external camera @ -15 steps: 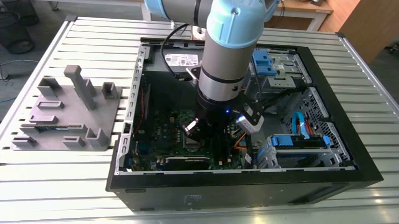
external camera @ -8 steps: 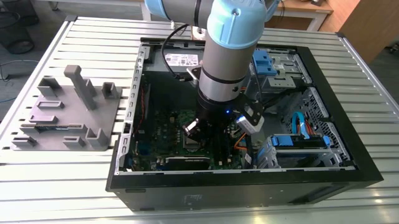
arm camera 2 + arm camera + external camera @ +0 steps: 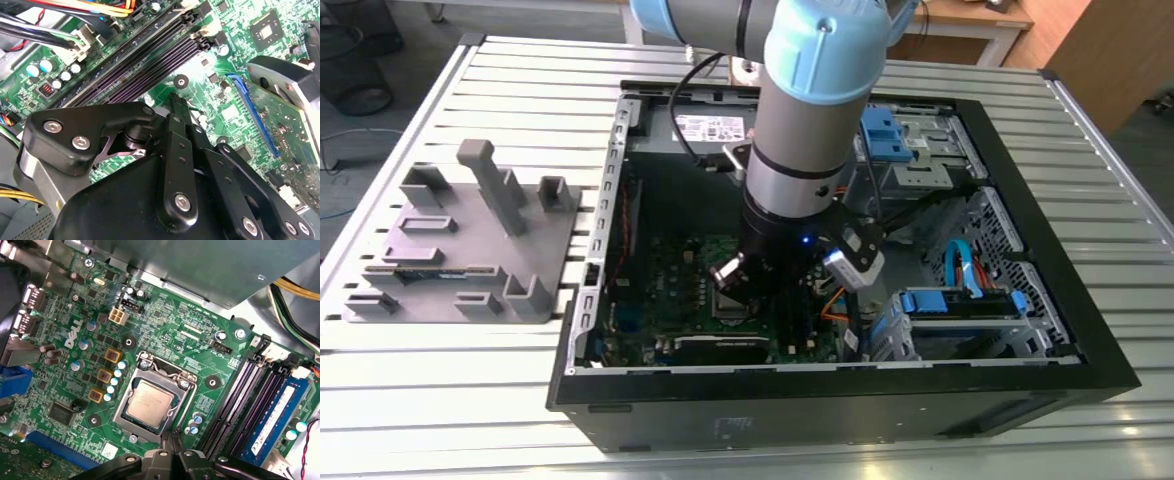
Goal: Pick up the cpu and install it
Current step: 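Install the first cpu locking lever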
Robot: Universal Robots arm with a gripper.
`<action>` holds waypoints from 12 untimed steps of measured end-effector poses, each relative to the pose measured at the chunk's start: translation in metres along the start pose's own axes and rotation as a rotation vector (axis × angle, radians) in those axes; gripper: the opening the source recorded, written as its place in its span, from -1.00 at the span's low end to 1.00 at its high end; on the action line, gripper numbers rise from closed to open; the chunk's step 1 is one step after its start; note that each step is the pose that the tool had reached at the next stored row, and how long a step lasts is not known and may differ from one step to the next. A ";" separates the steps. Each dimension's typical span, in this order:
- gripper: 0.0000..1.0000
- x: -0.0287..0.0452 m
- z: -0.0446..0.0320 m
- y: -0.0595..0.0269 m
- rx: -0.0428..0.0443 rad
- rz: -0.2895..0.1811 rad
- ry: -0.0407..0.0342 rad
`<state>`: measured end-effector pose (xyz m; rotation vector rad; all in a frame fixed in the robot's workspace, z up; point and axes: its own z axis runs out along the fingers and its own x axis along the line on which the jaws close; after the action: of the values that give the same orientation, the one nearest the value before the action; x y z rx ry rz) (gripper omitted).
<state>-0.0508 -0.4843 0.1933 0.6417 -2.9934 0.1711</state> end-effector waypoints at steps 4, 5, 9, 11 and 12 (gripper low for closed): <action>-0.79 -0.0001 -0.0007 0.0005 0.0096 0.018 0.0069; -0.79 -0.0002 -0.0010 0.0007 0.0117 0.022 0.0084; -0.79 -0.0003 -0.0018 0.0010 0.0151 0.031 0.0111; -0.79 -0.0003 -0.0018 0.0010 0.0151 0.031 0.0111; -0.79 -0.0004 -0.0020 0.0016 0.0154 0.032 0.0114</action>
<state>-0.0509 -0.4825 0.1951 0.5931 -2.9954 0.1992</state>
